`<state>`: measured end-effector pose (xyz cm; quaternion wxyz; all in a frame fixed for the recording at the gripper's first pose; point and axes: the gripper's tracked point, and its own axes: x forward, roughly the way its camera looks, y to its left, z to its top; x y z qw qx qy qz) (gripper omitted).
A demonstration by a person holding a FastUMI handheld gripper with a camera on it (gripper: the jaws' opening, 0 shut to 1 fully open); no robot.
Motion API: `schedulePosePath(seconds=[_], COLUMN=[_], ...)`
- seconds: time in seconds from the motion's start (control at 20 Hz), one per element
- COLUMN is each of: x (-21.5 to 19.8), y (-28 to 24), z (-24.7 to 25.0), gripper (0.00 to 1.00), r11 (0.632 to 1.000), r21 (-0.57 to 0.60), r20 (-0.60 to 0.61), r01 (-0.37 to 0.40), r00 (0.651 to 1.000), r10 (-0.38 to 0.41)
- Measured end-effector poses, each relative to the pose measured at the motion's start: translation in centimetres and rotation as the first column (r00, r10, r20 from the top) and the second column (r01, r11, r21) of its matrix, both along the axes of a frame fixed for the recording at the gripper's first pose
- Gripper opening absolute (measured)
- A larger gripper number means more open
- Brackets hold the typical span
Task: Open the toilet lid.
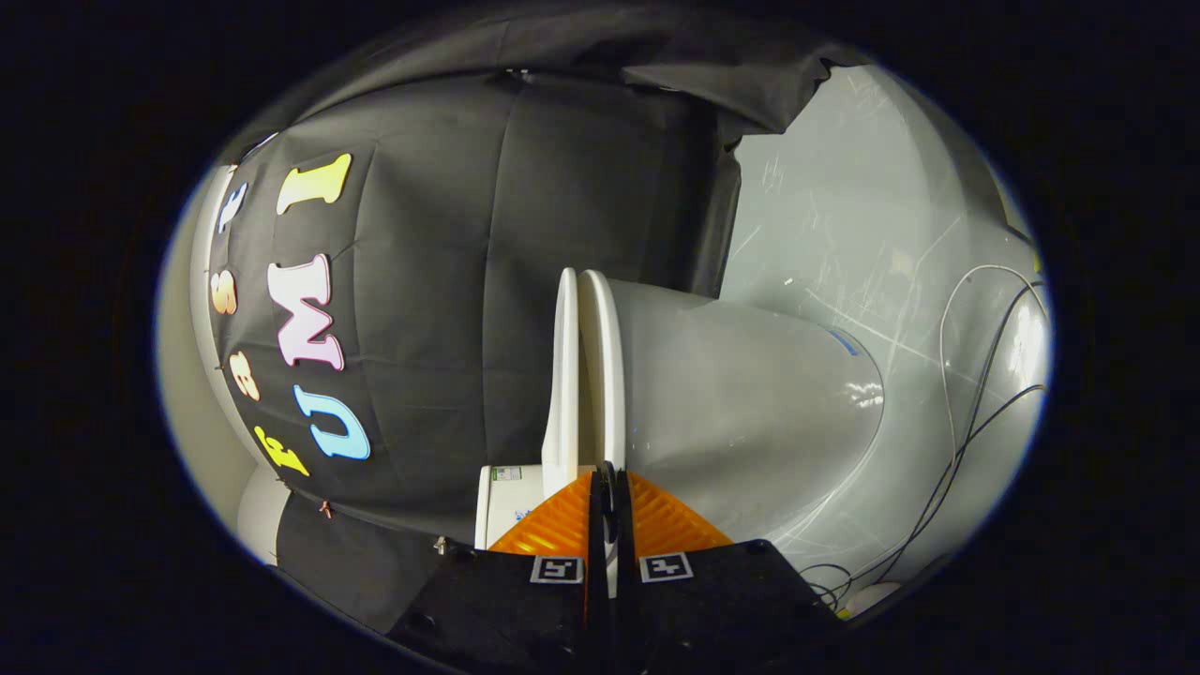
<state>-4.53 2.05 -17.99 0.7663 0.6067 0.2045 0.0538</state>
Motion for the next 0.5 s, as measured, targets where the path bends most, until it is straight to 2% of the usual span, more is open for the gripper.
schedulePosePath(seconds=[0.2, 0.5], x=[0.2, 0.0], y=[0.0, 0.5], z=[-0.5, 0.8], gripper=[0.04, 0.05], r11=[0.999, 0.995], r21=[-0.035, -0.098], r20=[-0.027, -0.04], r01=[0.008, -0.012], r00=[1.0, 0.999], r10=[-0.009, 0.008])
